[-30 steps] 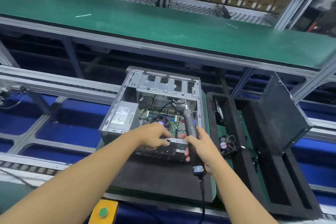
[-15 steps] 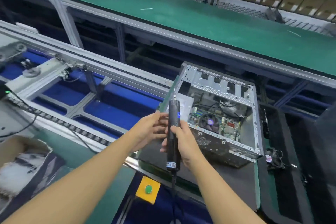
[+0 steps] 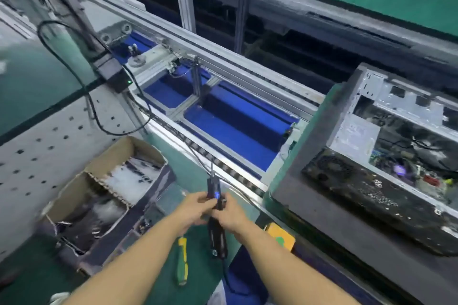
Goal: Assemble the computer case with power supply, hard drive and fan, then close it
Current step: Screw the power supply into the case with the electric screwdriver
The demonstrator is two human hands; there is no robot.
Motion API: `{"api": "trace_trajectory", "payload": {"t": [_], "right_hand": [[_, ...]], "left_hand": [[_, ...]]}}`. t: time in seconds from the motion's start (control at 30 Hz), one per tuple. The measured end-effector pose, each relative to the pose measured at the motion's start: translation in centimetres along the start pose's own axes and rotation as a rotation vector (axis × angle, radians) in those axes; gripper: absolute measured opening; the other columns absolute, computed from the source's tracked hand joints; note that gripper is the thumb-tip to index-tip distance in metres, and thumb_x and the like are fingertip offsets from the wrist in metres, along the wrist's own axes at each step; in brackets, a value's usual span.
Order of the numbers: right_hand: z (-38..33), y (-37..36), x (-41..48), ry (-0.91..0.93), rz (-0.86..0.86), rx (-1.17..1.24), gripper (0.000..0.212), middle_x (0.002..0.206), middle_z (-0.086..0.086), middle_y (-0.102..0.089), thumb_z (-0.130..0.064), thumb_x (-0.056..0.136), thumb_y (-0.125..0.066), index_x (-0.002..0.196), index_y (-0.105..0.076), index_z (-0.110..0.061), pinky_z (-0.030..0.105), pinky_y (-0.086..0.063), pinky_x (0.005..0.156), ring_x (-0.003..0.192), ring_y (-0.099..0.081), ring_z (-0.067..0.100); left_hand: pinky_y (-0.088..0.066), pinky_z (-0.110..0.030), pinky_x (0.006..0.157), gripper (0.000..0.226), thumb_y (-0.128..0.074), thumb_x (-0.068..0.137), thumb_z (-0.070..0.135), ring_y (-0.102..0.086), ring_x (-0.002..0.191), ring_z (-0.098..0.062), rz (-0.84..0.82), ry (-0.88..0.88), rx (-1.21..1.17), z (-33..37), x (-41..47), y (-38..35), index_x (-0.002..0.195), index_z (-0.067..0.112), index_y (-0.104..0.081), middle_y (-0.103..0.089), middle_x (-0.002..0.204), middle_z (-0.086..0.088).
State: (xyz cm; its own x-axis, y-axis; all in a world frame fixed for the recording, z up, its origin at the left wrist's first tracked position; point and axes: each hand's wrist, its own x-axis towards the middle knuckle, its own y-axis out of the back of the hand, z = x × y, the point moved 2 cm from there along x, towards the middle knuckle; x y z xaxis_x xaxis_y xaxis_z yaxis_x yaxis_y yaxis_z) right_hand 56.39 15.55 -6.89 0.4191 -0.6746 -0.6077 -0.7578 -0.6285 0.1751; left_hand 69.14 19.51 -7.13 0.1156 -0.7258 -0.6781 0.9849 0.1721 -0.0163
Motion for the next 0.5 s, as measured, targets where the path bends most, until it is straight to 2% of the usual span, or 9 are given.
{"api": "trace_trajectory", "payload": {"t": [0.07, 0.2, 0.27, 0.33, 0.4, 0.47, 0.5], "right_hand": [[1.1, -0.7, 1.0, -0.039, 0.027, -0.113, 0.045, 0.12, 0.016, -0.068, -0.014, 0.088, -0.076, 0.126, -0.053, -0.008, 0.043, -0.052, 0.098, 0.111, -0.066, 0.03], [2.7, -1.3, 2.5, -0.113, 0.104, -0.273, 0.042, 0.122, 0.013, -0.068, -0.02, 0.089, -0.072, 0.126, -0.058, -0.009, 0.035, -0.05, 0.095, 0.113, -0.064, 0.032], [3.1, -1.6, 3.2, -0.118, 0.119, -0.344, 0.039, 0.122, 0.013, -0.069, -0.022, 0.091, -0.069, 0.127, -0.06, -0.011, 0.034, -0.051, 0.093, 0.113, -0.064, 0.032], [3.2, -1.9, 3.6, -0.108, 0.151, -0.371, 0.036, 0.122, 0.013, -0.067, -0.02, 0.091, -0.068, 0.125, -0.061, -0.011, 0.034, -0.051, 0.091, 0.11, -0.064, 0.031], [3.3, -2.2, 3.7, -0.108, 0.193, -0.389, 0.031, 0.123, 0.013, -0.055, -0.02, 0.09, -0.068, 0.119, -0.062, -0.01, 0.036, -0.05, 0.092, 0.105, -0.062, 0.032], [3.2, -2.4, 3.6, -0.114, 0.198, -0.404, 0.029, 0.122, 0.012, -0.047, -0.02, 0.091, -0.068, 0.117, -0.062, -0.009, 0.038, -0.05, 0.093, 0.103, -0.061, 0.033], [3.1, -2.4, 3.6, -0.119, 0.183, -0.412, 0.029, 0.122, 0.013, -0.05, -0.02, 0.092, -0.067, 0.117, -0.062, -0.008, 0.039, -0.051, 0.093, 0.104, -0.061, 0.033]], "left_hand": [[-0.054, -0.032, 0.072, 0.022, -0.057, 0.099, 0.013, -0.064, 0.091, -0.015, 0.017, 0.049, 0.001, -1.5, 0.6, -0.1, 0.12, 0.014, -0.063, -0.069, 0.106, -0.001], [-0.052, -0.029, 0.074, 0.028, -0.049, 0.102, 0.009, -0.061, 0.103, -0.015, 0.008, 0.107, -0.003, -3.7, 2.0, -0.2, 0.126, 0.019, -0.058, -0.065, 0.12, -0.001], [-0.052, -0.029, 0.075, 0.032, -0.05, 0.101, 0.007, -0.06, 0.106, -0.016, 0.041, 0.111, 0.002, -4.3, 2.7, -0.1, 0.127, 0.022, -0.059, -0.066, 0.116, 0.001], [-0.051, -0.027, 0.073, 0.032, -0.05, 0.1, 0.007, -0.062, 0.101, -0.012, 0.054, 0.106, 0.014, -4.8, 3.4, 0.0, 0.121, 0.029, -0.06, -0.07, 0.11, 0.006], [-0.051, -0.026, 0.068, 0.031, -0.051, 0.098, 0.008, -0.063, 0.09, -0.009, 0.076, 0.09, 0.077, -5.0, 3.9, 0.0, 0.114, 0.033, -0.062, -0.073, 0.101, 0.011], [-0.057, -0.034, 0.073, 0.025, -0.055, 0.096, 0.011, -0.065, 0.085, -0.015, 0.13, 0.077, 0.213, -5.0, 4.4, 0.1, 0.108, 0.03, -0.067, -0.074, 0.097, 0.005], [-0.058, -0.039, 0.077, 0.021, -0.057, 0.094, 0.013, -0.067, 0.085, -0.021, 0.152, 0.075, 0.302, -4.8, 4.7, 0.1, 0.102, 0.027, -0.069, -0.074, 0.096, 0.0]]}}
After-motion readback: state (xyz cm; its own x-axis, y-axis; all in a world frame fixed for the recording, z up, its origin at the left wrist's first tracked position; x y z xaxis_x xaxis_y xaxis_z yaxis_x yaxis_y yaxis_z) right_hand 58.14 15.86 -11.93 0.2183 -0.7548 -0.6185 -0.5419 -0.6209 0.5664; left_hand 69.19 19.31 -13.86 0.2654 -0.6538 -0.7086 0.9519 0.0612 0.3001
